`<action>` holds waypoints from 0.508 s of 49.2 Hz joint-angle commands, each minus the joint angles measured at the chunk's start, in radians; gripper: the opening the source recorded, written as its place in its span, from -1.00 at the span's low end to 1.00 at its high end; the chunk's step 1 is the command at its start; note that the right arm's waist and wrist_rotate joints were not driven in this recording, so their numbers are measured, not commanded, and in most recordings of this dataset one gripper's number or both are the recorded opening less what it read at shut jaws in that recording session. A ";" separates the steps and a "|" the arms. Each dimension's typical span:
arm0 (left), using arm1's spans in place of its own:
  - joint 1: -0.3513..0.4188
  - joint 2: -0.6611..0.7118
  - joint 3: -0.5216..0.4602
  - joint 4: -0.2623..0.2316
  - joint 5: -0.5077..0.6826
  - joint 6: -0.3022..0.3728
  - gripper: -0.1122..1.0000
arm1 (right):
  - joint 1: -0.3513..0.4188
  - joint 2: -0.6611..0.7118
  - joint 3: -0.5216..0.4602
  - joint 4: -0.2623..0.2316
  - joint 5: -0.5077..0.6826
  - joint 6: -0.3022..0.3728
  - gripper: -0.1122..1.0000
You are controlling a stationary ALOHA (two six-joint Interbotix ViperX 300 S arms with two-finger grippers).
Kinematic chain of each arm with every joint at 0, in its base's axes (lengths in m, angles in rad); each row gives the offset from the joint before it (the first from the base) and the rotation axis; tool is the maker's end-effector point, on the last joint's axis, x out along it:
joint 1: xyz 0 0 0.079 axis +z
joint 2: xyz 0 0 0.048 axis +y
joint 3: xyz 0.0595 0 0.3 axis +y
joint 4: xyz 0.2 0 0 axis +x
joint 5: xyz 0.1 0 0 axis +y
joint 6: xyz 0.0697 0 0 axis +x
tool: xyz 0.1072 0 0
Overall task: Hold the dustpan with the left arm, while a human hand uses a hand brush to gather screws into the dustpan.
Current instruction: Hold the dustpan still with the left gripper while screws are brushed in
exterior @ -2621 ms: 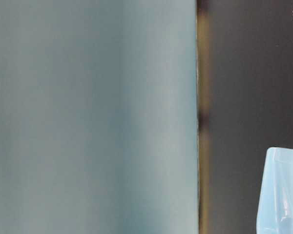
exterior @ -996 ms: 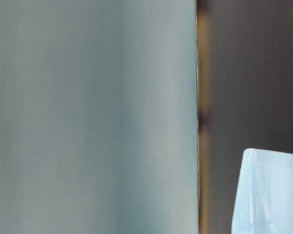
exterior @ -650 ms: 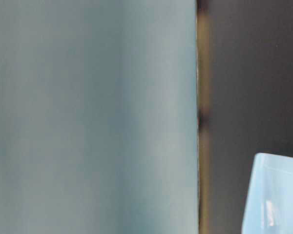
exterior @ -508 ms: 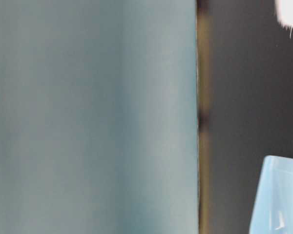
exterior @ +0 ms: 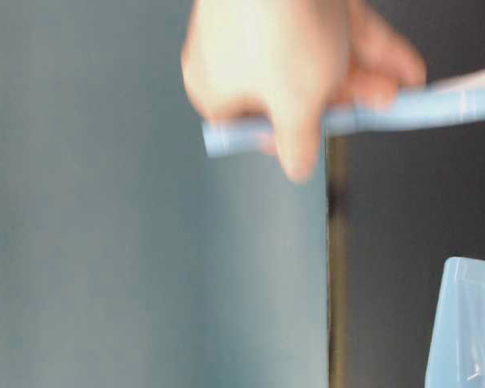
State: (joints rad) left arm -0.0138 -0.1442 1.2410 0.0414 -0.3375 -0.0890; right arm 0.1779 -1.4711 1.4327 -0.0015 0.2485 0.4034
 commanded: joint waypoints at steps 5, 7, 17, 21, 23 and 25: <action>0.005 0.003 -0.021 0.003 -0.005 0.000 -0.27 | 0.000 0.005 -0.006 -0.002 -0.009 0.002 -0.80; 0.005 0.005 -0.025 0.003 -0.003 -0.002 -0.27 | 0.000 0.005 -0.005 -0.002 -0.009 0.000 -0.80; 0.006 0.014 -0.028 0.003 -0.003 0.003 -0.27 | 0.000 0.005 -0.006 -0.002 -0.009 0.000 -0.80; 0.008 0.020 -0.025 0.003 -0.003 0.003 -0.27 | 0.000 0.005 -0.006 -0.002 -0.009 0.002 -0.80; 0.008 0.023 -0.021 0.003 -0.009 0.003 -0.27 | 0.000 0.005 -0.006 -0.002 -0.009 0.000 -0.80; 0.009 0.028 -0.021 0.002 -0.012 0.003 -0.27 | 0.000 0.005 -0.005 -0.002 -0.009 0.000 -0.80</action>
State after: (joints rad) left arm -0.0092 -0.1212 1.2272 0.0414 -0.3375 -0.0874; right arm 0.1779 -1.4711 1.4327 0.0000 0.2485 0.4034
